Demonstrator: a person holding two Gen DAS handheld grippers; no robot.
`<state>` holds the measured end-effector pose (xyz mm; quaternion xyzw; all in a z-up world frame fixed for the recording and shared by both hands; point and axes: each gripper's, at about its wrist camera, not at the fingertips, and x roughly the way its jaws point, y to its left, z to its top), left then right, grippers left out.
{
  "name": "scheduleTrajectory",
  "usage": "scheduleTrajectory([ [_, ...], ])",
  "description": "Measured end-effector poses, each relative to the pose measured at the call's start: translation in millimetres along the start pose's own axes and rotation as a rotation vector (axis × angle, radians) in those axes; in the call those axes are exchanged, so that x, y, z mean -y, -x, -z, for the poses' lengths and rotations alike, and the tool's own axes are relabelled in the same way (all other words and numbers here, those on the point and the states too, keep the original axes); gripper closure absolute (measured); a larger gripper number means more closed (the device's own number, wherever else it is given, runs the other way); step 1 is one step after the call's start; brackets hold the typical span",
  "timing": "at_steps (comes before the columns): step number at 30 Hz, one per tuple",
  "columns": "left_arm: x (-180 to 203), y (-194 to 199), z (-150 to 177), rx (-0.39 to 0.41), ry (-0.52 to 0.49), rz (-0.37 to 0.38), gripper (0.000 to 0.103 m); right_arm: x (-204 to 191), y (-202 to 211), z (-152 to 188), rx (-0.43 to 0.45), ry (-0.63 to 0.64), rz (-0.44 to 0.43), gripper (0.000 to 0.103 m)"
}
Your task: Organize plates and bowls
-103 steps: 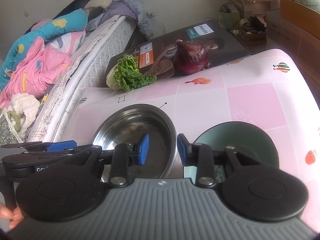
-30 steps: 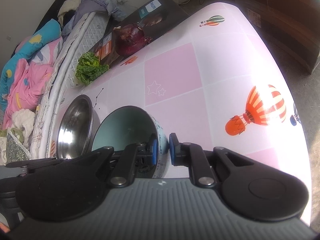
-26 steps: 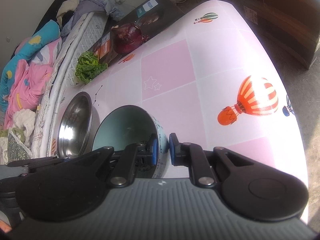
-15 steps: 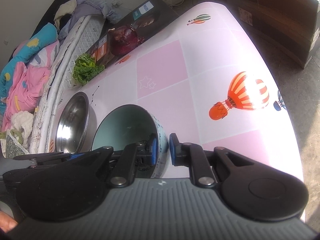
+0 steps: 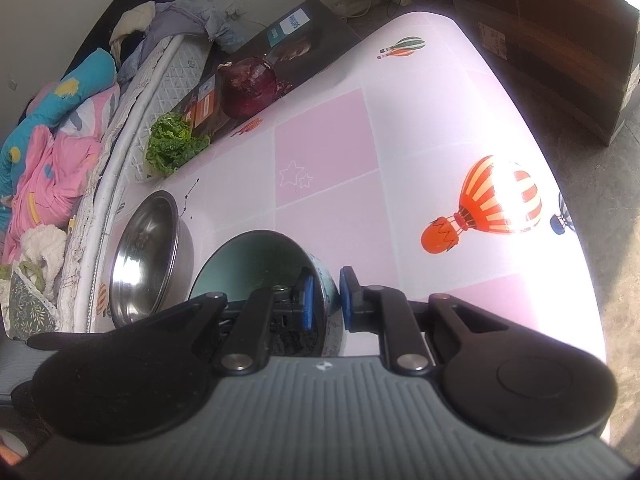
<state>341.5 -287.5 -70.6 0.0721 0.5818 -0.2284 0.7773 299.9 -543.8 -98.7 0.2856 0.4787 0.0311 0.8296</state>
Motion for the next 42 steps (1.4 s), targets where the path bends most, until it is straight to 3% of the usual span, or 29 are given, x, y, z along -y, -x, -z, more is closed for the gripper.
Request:
scheduleTrajectory([
  [14, 0, -15, -10, 0.001, 0.026, -0.032, 0.079, 3, -4, 11, -0.018, -0.020, 0.014, 0.089],
  [42, 3, -5, -8, 0.039, -0.001, -0.049, 0.081, -3, 0, 8, 0.015, -0.001, 0.031, 0.089],
])
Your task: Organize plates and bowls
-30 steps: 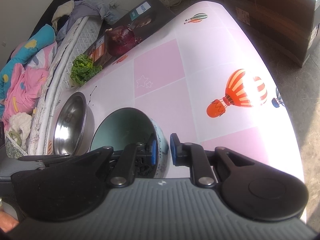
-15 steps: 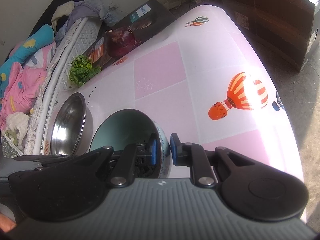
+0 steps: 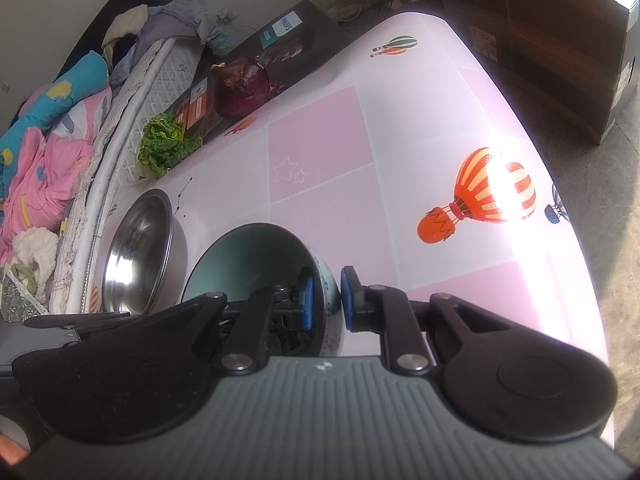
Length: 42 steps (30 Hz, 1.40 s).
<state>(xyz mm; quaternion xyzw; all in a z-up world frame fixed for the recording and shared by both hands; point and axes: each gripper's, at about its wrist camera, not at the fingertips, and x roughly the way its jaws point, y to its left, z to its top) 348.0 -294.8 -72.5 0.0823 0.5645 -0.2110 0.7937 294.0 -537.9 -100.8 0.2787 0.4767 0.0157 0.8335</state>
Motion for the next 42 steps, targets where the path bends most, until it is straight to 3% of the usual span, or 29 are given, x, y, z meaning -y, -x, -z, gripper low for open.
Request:
scheduleTrajectory([
  [42, 4, -17, -2, -0.034, -0.014, -0.001, 0.078, 3, -16, 9, -0.029, -0.031, -0.010, 0.088],
])
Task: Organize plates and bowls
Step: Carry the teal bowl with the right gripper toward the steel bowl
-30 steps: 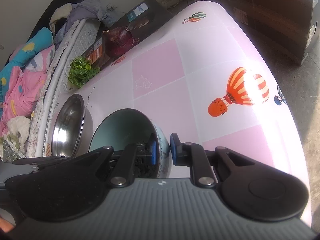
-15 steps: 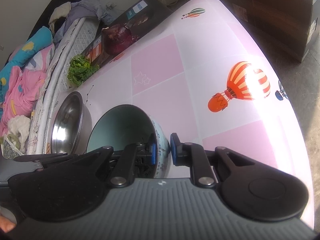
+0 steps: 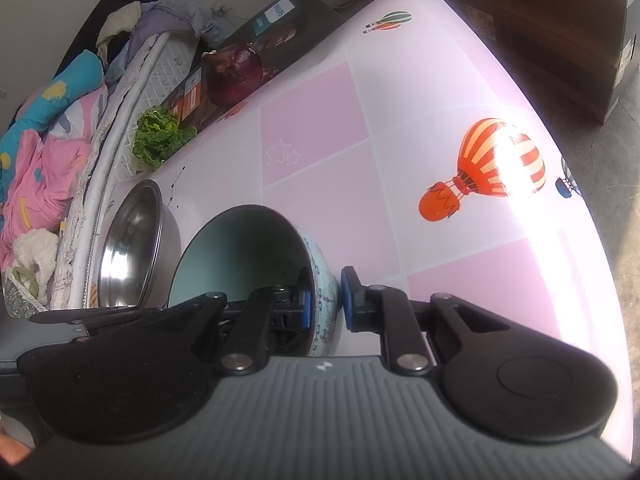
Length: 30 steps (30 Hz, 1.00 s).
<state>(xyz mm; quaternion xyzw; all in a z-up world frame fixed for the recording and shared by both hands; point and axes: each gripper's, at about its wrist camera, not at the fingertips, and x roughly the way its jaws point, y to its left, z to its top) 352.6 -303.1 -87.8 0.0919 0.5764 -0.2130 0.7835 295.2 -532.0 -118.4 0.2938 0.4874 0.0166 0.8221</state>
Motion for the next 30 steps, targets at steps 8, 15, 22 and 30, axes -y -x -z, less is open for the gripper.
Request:
scheduleTrajectory([
  [8, 1, 2, 0, 0.005, -0.003, 0.000, 0.077, 1, -2, 0, 0.000, -0.005, -0.003, 0.088],
  [15, 2, 7, 0, 0.018, -0.004, 0.002, 0.077, 3, 0, -1, -0.001, -0.015, -0.006, 0.088],
  [22, 3, 10, 1, 0.027, -0.010, 0.000, 0.077, 3, 0, -1, -0.001, -0.017, -0.007, 0.088],
  [30, 4, 13, 1, 0.034, -0.013, -0.003, 0.077, 3, 0, -1, -0.001, -0.017, -0.007, 0.088],
])
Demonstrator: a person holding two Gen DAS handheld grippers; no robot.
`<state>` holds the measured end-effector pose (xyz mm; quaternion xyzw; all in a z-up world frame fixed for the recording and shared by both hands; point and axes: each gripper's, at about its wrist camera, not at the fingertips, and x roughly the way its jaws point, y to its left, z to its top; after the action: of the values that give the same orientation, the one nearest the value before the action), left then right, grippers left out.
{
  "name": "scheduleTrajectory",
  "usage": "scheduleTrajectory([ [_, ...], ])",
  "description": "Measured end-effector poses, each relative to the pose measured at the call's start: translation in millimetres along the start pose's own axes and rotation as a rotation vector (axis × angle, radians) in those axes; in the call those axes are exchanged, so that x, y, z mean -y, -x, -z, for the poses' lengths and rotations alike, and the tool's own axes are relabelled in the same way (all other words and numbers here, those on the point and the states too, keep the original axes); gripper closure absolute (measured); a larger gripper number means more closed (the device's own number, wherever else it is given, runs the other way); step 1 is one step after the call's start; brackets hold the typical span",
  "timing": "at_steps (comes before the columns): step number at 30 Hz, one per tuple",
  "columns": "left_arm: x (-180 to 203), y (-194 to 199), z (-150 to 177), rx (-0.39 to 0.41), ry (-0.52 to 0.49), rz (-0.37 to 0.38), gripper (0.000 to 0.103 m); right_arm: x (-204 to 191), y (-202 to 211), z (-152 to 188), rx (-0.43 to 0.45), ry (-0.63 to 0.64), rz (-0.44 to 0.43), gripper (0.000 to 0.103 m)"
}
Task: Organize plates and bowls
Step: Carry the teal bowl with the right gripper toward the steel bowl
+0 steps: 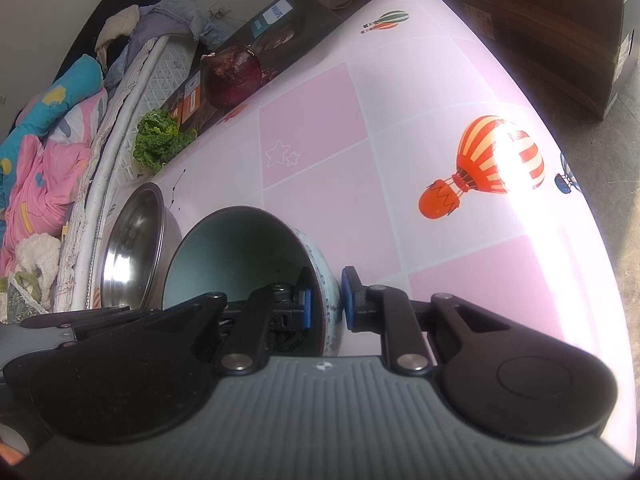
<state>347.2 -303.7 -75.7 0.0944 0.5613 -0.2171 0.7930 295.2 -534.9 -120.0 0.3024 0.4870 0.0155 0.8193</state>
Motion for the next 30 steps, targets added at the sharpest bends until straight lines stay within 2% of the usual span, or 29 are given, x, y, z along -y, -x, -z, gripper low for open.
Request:
scheduleTrajectory([
  [30, -7, 23, 0, 0.053, 0.010, 0.011, 0.077, -16, 17, -1, 0.027, 0.018, -0.009, 0.088],
])
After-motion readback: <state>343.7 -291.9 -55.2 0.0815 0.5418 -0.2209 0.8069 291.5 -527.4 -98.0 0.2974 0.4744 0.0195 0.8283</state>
